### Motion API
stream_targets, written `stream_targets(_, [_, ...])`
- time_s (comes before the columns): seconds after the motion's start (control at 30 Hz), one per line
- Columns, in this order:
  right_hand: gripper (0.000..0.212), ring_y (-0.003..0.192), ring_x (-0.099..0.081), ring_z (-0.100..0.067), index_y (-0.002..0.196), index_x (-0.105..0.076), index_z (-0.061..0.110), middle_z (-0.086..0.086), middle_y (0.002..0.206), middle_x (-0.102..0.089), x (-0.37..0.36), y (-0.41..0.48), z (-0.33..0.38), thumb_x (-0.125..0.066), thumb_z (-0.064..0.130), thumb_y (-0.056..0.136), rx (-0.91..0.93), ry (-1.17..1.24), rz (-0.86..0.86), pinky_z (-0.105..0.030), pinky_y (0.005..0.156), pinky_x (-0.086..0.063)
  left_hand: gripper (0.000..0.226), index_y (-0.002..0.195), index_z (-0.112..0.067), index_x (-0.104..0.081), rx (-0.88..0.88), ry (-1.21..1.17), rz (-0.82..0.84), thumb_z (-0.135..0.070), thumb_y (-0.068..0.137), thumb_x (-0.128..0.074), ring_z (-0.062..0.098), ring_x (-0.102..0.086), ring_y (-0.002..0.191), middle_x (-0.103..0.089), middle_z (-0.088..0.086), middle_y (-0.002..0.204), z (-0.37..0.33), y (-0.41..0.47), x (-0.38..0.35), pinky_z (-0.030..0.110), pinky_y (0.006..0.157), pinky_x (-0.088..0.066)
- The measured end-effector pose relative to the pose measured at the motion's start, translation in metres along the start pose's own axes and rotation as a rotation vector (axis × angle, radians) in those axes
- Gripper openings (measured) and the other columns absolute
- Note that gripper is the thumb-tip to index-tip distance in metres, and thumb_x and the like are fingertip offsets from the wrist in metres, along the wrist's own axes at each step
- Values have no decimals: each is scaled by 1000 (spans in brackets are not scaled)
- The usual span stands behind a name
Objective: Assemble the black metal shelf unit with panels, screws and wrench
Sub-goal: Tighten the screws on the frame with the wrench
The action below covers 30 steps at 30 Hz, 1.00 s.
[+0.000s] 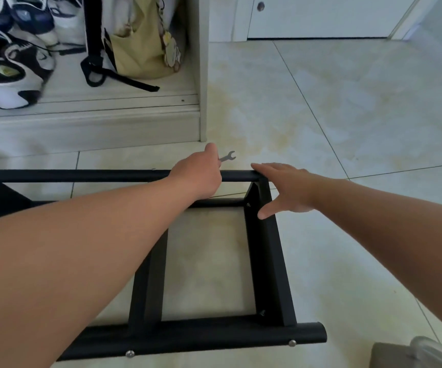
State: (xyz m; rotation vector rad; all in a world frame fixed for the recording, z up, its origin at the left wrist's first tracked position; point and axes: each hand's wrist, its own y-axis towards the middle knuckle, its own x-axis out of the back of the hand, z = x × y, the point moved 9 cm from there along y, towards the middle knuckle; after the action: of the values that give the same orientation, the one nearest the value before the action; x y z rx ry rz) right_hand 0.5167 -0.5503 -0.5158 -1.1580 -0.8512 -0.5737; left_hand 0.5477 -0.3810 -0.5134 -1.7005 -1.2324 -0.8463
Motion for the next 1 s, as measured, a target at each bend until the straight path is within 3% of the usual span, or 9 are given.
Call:
stream_targets(0.17, [120, 140, -32, -27, 160, -10, 30, -2, 151, -35, 3, 3, 1, -74, 73, 68, 27, -82, -35, -43, 116, -27, 6, 107, -12, -40, -1, 30, 67, -13, 102, -36, 24, -51, 66, -59, 11, 83, 5, 4, -9, 35, 55, -36])
stream_targets(0.4, [125, 123, -40, -24, 158, -16, 28, -1, 134, -39, 16, -75, 27, -69, 86, 60, 23, -218, -166, -36, 107, -33, 4, 103, -14, -39, -19, -21, 34, -10, 102, -36, 25, -49, 64, -59, 9, 81, -23, -54, 20, 35, 53, -30])
stream_targets(0.7, [107, 115, -42, -27, 146, -32, 21, -5, 129, -43, 9, -210, 88, -80, 69, 63, -62, -317, -309, -37, 93, -32, 7, 106, -11, -41, -14, 0, 125, -13, 101, -37, 21, -47, 66, -54, 6, 83, -66, -181, 58, 35, 55, -33])
stream_targets(0.83, [94, 97, -43, -26, 137, -40, 17, -4, 114, -47, -9, -257, 106, -83, 61, 66, -86, -306, -367, -37, 81, -30, 20, 119, -6, -40, -9, 19, 227, -10, 100, -38, 19, -47, 68, -56, 7, 88, -76, -234, 49, 33, 57, -34])
stream_targets(1.0, [116, 66, -52, -24, 121, -68, 10, -3, 77, -57, -26, -301, 114, -96, 60, 19, -167, -334, -502, -35, 60, -41, 22, 121, -3, -41, 2, -1, 314, -9, 100, -39, 27, -54, 81, -57, 13, 95, -83, -295, 27, 34, 64, -36])
